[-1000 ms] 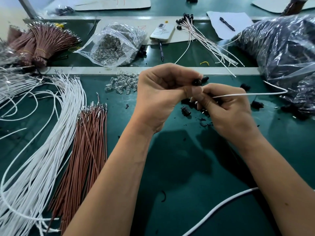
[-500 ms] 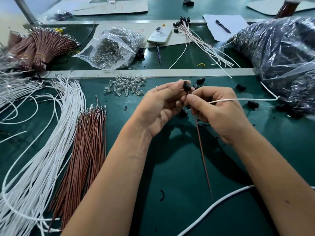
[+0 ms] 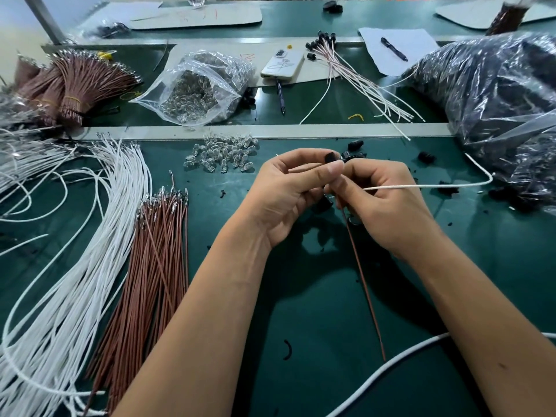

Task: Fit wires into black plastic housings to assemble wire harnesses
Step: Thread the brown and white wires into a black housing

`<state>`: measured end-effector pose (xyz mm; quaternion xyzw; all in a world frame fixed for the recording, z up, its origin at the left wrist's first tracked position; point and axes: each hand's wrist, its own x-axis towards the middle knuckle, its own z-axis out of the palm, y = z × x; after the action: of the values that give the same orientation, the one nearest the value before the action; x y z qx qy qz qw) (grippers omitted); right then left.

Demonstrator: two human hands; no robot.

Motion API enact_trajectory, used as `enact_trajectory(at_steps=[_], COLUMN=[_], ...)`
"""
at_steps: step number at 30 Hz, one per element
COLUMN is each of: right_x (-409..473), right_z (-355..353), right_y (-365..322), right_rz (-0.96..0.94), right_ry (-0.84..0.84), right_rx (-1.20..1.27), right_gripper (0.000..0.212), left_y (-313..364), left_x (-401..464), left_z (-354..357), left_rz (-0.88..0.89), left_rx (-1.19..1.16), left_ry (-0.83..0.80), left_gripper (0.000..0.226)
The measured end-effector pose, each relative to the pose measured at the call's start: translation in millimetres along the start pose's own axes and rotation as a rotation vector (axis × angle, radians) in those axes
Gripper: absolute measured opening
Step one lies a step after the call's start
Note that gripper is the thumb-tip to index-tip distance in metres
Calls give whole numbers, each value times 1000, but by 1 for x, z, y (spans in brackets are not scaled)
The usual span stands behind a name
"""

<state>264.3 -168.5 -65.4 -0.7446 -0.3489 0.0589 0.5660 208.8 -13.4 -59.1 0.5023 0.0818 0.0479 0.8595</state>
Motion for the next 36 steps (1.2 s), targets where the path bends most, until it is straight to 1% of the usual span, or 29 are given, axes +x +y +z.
enact_trajectory(at_steps=[2,4,6,9,13,19,26,28,29,31,32,34,36], right_x=[0,0,0,0,0,0,0,0,0,1,2,5,6], right_z=[0,2,3,4,4,2,-1,-1,-1,-3,-5,-12,-20], right_y=[0,-1,0,0,-3,-1,1,4,4,6,6,6,2], right_rz=[-25,-62,-100,-148,-214,-263,-297,-245,-193,-107,-78,-45,-15], right_ry=[20,41,54,80,109,101,73,64,57,53,70,124,184], right_rx=[-26,-49,-102,-170,-225,-261,-289,-231,-164,31,122,282,412], right_gripper=[21,17,17,20,21,27,29,27,24,6,6,20,22], left_y=[1,1,0,-2,-2,-1,-2,-1,0,3,5,6,6], left_x=[0,0,0,1,-1,-2,-5,-4,-4,-3,-2,-1,-1], left_z=[2,2,1,1,4,5,6,7,6,3,1,-2,-4], left_rz=[-10,2,99,293,407,461,446,450,457,478,490,505,505], left_rx=[7,30,63,120,165,200,222,239,248,269,285,314,330], left_ry=[22,42,58,66,34,4,26,23,26,61,85,120,133], left_gripper=[23,17,10,15,20,22,26,27,28,31,33,36,36])
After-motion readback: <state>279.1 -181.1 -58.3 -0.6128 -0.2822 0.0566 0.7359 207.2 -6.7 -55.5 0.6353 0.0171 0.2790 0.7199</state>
